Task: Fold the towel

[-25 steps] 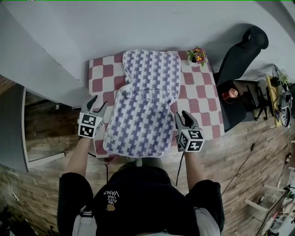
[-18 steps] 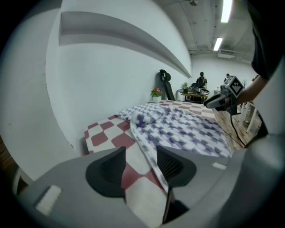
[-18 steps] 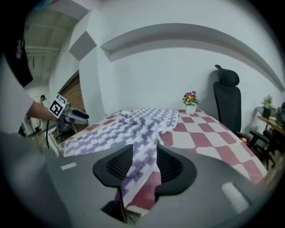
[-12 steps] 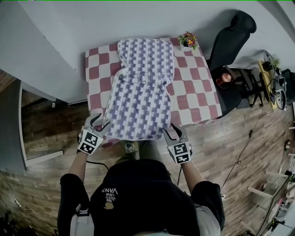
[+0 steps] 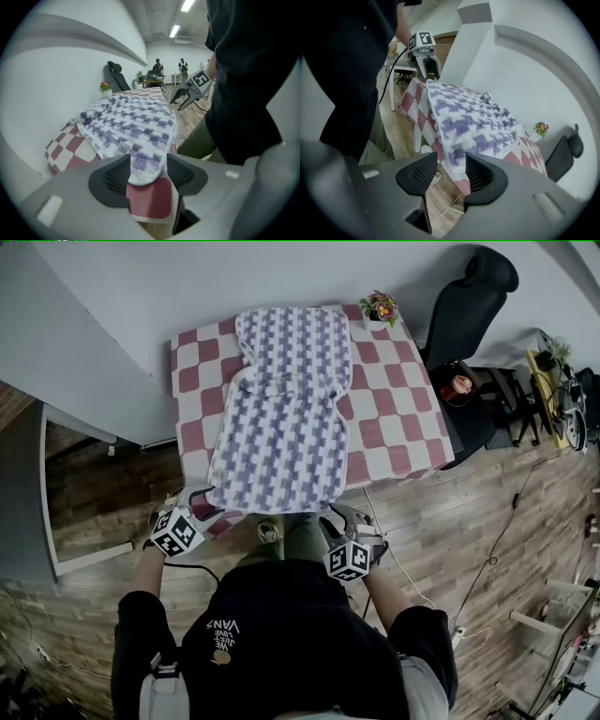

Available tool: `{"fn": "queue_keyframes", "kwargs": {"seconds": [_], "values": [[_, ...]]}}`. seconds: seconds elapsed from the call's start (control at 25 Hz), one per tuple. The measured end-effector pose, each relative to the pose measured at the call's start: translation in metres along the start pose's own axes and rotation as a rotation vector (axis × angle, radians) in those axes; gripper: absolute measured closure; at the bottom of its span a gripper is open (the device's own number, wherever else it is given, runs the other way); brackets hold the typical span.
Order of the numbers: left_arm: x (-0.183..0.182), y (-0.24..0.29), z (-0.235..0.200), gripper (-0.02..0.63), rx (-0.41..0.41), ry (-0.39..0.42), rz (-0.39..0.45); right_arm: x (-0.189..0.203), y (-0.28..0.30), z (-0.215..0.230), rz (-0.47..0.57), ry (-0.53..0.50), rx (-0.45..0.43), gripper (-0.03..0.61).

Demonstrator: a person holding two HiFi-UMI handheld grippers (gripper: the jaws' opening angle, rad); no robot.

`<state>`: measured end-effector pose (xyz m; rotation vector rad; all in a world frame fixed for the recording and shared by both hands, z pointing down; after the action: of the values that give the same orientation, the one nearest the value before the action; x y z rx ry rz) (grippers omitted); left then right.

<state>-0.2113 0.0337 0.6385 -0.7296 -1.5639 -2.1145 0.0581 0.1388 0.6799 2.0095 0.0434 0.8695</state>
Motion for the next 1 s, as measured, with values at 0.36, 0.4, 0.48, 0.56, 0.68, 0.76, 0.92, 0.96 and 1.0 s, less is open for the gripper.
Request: {"fn": "queue_keyframes", "kwargs": {"seconds": [0.36, 0.4, 0.48, 0.56, 0.68, 0.76, 0.92, 0.96, 1.0], "values": [[-0.001, 0.012, 0.015, 0.396, 0.026, 0.054, -0.038, 0.008, 0.02, 0.002, -0.044, -0.072, 0.017, 0.555], [-0.002, 0.013, 0.017, 0.396, 0.026, 0.063, -0.041, 0.005, 0.016, 0.004, -0.029, -0.058, 0.012, 0.557], [-0.002, 0.012, 0.017, 0.396, 0.017, 0.074, -0.045, -0.005, 0.005, 0.009, 0.022, -0.008, -0.01, 0.558], [-0.003, 0.012, 0.018, 0.396, 0.005, 0.082, -0.046, -0.017, -0.01, 0.017, 0.082, 0.044, -0.026, 0.558], [-0.004, 0.012, 0.018, 0.396, -0.011, 0.096, -0.047, -0.038, -0.034, 0.036, 0.157, 0.093, -0.017, 0.558], [-0.004, 0.012, 0.018, 0.396, -0.02, 0.098, -0.05, -0.051, -0.046, 0.051, 0.2, 0.132, -0.001, 0.558], [-0.004, 0.013, 0.019, 0.397, -0.045, 0.094, -0.072, -0.073, -0.065, 0.079, 0.281, 0.221, 0.022, 0.558], [-0.005, 0.014, 0.018, 0.397, -0.057, 0.086, -0.073, -0.078, -0.07, 0.086, 0.3, 0.244, 0.028, 0.558], [-0.006, 0.015, 0.016, 0.399, -0.074, 0.071, -0.069, -0.083, -0.075, 0.092, 0.319, 0.262, 0.035, 0.558]]}}
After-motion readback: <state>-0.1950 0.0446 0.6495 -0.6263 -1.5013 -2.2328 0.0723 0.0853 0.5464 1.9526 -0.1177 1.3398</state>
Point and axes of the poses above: the fingertips, and each gripper's own axes: y forward along the fingers, z to its right, x out of its underside, the point moved 3 cm from there along -y, backward along the fingers, and after that the axes turned 6 degrees about -x, right-handed, at the moved point
